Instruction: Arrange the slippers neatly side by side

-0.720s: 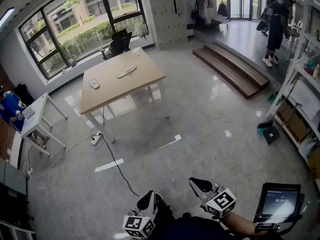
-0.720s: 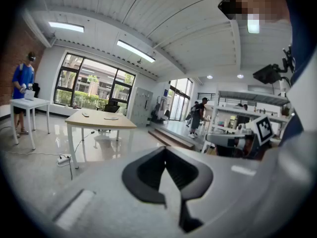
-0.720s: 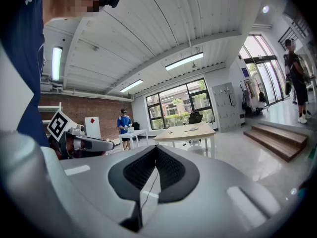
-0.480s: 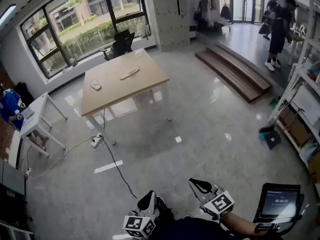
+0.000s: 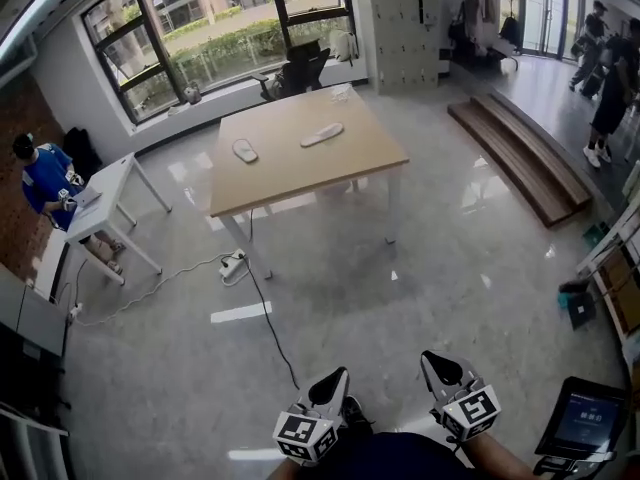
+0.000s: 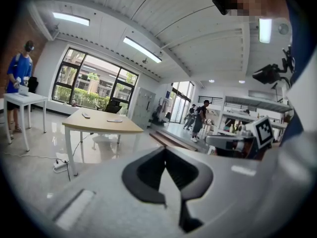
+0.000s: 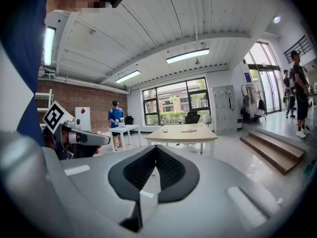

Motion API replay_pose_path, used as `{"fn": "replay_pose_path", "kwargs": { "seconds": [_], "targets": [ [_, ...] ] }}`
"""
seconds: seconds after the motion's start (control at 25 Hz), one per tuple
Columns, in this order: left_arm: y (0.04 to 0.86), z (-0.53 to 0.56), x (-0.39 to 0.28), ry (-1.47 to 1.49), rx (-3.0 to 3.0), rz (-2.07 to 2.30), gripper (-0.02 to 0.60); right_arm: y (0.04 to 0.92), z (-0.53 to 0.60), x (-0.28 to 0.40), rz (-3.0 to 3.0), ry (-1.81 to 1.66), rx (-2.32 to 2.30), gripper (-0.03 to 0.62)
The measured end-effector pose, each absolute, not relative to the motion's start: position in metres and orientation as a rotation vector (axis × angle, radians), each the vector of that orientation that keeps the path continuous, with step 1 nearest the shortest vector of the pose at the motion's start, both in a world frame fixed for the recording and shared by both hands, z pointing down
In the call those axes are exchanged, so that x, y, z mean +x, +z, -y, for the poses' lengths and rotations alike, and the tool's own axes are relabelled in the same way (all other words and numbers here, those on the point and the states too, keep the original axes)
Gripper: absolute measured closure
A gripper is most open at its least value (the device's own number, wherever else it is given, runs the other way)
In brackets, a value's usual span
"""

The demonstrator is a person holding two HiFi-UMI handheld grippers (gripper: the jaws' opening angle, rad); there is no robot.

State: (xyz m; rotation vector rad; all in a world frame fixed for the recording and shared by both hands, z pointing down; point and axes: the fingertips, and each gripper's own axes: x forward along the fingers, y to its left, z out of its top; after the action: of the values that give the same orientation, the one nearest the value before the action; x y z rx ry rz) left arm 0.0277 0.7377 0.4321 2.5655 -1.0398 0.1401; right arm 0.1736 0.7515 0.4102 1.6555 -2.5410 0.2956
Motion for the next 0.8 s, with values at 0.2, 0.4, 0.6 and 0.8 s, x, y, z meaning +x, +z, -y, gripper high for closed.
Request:
{"fn": "replay_pose_path", "kwargs": {
  "seconds": [0.2,0.4,0.6,0.8],
  "targets": [
    [0.435,-0.696,0.000,0.127,2.570,1.021,0.578,0.417,-0.702,0.147,2.482,0.266,1.669,0.589],
    [0.435,-0.658,-0.032,0.101,2.550,1.087,0.578,0.425,-0.658,0.119,2.468,0.242,1.637,0.589],
    [0.442,-0.630,-0.053,0.075,2.506,1.124,0.578,0.428,-0.627,0.086,2.493,0.213,1.538,0.589],
    [0.443,-0.603,-0.066,0.068,2.482,1.161,0.578,0.424,-0.597,0.067,2.546,0.238,1.478,0.589]
  ]
}}
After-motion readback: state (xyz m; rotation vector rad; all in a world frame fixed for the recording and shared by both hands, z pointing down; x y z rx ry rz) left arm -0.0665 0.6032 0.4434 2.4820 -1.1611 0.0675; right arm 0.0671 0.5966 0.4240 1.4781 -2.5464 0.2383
